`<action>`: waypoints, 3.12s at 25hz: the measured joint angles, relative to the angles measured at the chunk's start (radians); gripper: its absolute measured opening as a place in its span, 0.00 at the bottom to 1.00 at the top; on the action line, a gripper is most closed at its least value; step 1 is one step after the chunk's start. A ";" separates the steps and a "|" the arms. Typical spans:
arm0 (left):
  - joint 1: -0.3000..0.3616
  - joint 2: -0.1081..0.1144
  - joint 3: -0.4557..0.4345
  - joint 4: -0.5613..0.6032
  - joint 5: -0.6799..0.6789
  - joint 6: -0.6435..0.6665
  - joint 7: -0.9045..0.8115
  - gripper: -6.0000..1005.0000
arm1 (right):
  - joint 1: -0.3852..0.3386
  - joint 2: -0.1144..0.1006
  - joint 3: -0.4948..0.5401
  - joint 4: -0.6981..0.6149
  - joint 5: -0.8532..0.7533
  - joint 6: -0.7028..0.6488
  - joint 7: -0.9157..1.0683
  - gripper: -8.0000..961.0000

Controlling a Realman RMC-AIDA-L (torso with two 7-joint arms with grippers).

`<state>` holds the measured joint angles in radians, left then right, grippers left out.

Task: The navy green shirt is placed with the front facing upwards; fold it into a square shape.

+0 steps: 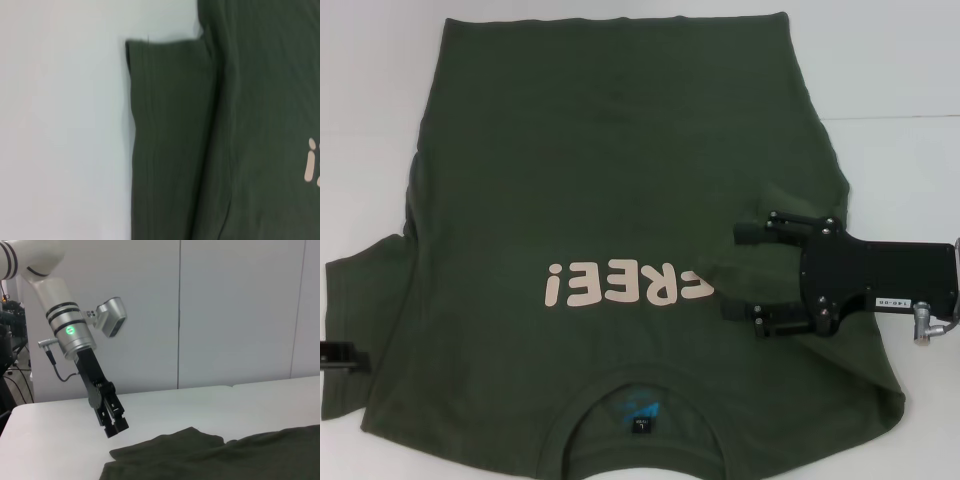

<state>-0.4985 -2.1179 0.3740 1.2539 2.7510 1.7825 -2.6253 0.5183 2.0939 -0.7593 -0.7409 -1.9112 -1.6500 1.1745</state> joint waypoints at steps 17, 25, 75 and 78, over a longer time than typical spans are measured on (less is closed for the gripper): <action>-0.012 0.004 0.005 -0.065 0.059 -0.064 0.002 0.85 | 0.011 0.000 -0.002 0.011 -0.002 0.012 0.002 0.95; -0.023 0.009 0.008 -0.100 0.077 -0.088 0.003 0.85 | 0.019 0.000 -0.002 0.021 -0.002 0.019 0.004 0.95; -0.041 0.017 0.011 -0.158 0.102 -0.134 0.007 0.85 | 0.035 0.000 0.000 0.031 0.000 0.029 0.005 0.95; -0.041 0.018 0.011 -0.158 0.102 -0.136 0.007 0.85 | 0.035 0.000 0.000 0.031 0.000 0.029 0.005 0.95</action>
<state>-0.5400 -2.1002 0.3849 1.0955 2.8531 1.6463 -2.6185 0.5534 2.0938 -0.7593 -0.7101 -1.9113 -1.6213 1.1796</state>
